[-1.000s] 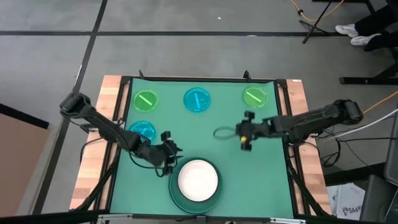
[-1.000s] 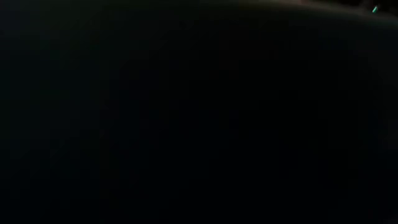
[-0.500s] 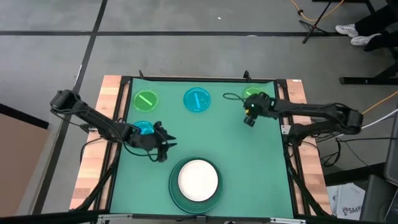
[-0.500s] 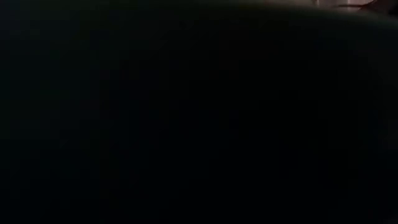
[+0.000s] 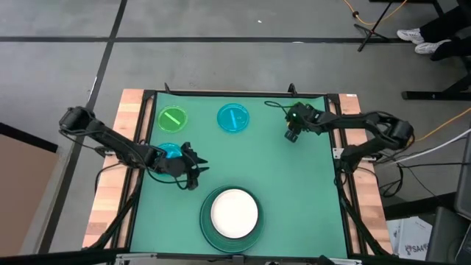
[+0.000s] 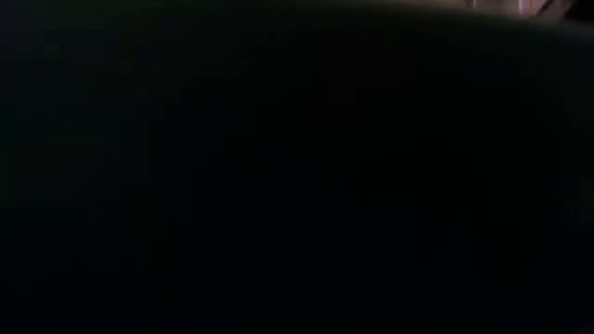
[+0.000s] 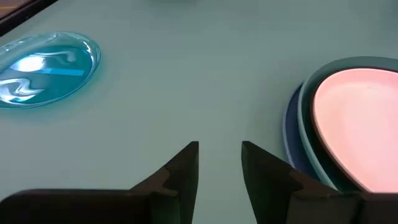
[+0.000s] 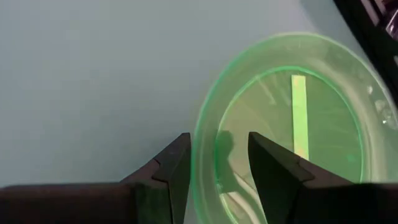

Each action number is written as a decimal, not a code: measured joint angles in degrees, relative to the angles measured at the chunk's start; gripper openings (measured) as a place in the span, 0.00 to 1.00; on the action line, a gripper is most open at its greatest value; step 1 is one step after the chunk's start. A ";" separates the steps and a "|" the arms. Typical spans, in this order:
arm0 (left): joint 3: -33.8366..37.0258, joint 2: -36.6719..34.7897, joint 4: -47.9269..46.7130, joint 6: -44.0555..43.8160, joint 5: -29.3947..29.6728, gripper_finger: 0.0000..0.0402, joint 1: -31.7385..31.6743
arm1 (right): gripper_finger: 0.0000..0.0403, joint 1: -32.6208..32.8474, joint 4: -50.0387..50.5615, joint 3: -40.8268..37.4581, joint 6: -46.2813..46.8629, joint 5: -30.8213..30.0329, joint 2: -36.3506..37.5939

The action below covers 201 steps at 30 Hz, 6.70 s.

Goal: Stack plastic plates
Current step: Stack the right green plate on top of the white plate, then stack the bottom light blue plate on top of the green plate

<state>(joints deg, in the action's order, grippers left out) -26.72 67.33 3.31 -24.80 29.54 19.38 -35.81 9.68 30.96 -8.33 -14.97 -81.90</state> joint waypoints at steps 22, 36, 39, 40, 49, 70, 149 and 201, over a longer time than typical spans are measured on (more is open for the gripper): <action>0.00 0.02 0.20 1.44 0.02 0.29 0.02 | 0.01 0.09 -2.28 -0.02 -4.49 -0.38 -1.26; 0.00 0.02 0.24 1.40 -0.19 0.29 0.02 | 0.00 24.80 -2.23 0.44 -0.15 2.14 0.80; 0.00 0.03 0.24 1.41 -0.30 0.29 0.02 | 0.00 31.77 -2.22 1.98 2.03 2.11 0.80; 0.00 0.02 0.23 1.41 -0.22 0.29 0.02 | 0.00 34.09 -2.41 2.64 2.45 2.13 0.80; 0.00 0.04 0.26 1.42 1.01 0.29 0.02 | 0.00 50.85 -10.69 6.40 5.07 2.33 0.80; 0.00 0.04 0.33 1.39 0.94 0.29 0.02 | 0.00 69.76 -17.17 26.15 -11.61 4.27 -17.73; -11.43 22.77 -58.27 -39.19 -2.95 0.28 18.21 | 0.42 68.39 -3.84 33.77 8.34 -9.93 -20.25; -42.09 31.98 -25.59 14.41 10.14 0.00 27.02 | 0.42 84.83 -5.38 33.77 45.38 -19.07 -23.16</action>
<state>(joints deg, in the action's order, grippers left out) -68.81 99.31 -22.28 -10.39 39.68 46.39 49.01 4.30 64.73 37.05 -34.05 -105.06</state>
